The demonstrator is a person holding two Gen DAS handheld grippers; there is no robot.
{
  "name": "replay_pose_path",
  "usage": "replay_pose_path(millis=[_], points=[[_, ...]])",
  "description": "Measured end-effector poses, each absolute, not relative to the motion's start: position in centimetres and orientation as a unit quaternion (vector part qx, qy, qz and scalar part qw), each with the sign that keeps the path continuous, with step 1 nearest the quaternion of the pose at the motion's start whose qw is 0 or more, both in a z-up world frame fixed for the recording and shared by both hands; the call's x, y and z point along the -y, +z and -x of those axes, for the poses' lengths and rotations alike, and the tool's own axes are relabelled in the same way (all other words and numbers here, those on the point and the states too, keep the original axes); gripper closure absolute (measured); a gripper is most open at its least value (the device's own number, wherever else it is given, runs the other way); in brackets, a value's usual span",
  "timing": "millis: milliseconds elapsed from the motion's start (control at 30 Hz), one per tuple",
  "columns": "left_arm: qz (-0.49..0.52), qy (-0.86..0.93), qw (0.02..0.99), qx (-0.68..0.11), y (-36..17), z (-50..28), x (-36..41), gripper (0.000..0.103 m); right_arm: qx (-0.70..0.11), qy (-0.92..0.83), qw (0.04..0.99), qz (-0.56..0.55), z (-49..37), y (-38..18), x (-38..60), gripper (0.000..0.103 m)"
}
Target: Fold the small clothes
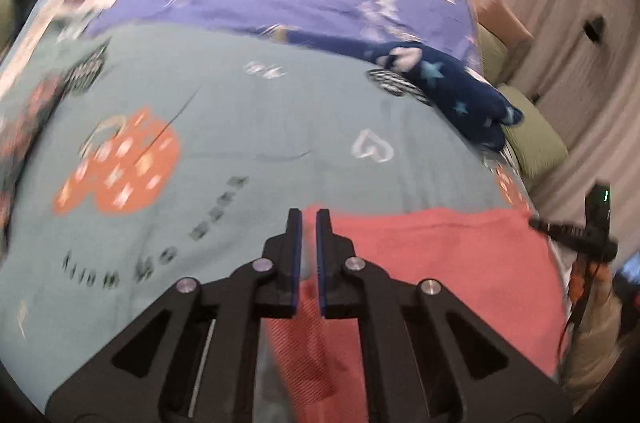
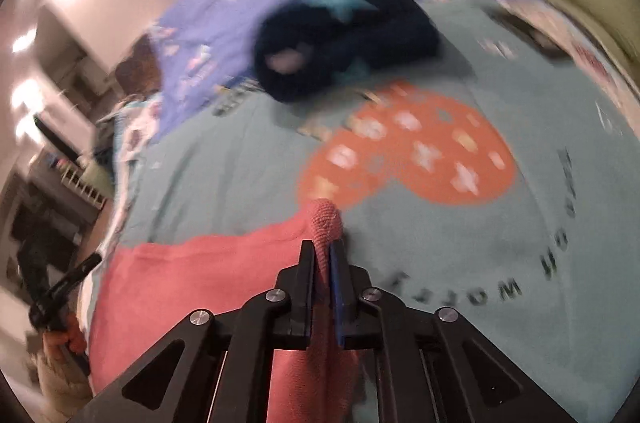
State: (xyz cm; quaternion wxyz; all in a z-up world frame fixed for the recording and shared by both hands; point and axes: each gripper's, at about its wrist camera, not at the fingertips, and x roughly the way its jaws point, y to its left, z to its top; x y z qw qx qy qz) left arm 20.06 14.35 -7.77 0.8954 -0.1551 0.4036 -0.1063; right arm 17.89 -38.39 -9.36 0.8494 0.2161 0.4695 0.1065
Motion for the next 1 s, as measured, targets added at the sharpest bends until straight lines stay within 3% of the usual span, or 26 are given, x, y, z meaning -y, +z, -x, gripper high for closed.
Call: replay_pose_path(millis=[100,233,400,533,667,800,1000], points=[[0.195,-0.114,0.891,-0.393,-7.5,-17.3,-16.2,0.096,-0.454,0.103,0.861,-0.205,-15.2,-8.3,38.8,0.089],[0.216,-0.169,0.879,-0.391,-7.5,-12.6,-15.4,0.077,-0.439,0.161,0.865,-0.18,-10.7,-6.1,37.0,0.089],[0.113,-0.116,0.876,-0.454,-11.0,-10.9,-12.1,0.068,-0.501,0.139,0.852,-0.064,-7.1,-8.7,33.1,0.08],[0.192,-0.117,0.872,-0.435,-10.2,-9.0,-13.9,0.068,-0.487,0.116,0.86,-0.101,-5.1,-7.9,34.1,0.079],[0.166,-0.124,0.881,-0.426,-8.9,-7.1,-13.9,0.068,-0.46,0.138,0.874,-0.075,-2.6,-5.0,32.5,0.078],[0.188,-0.163,0.872,-0.422,-9.0,-5.0,-14.0,0.068,-0.45,0.194,0.869,-0.06,-1.2,-3.8,29.1,0.063],[0.247,-0.266,0.823,-0.437,-10.9,-3.5,-12.0,0.068,-0.469,0.241,0.849,-0.039,-0.3,-5.3,24.3,0.059]])
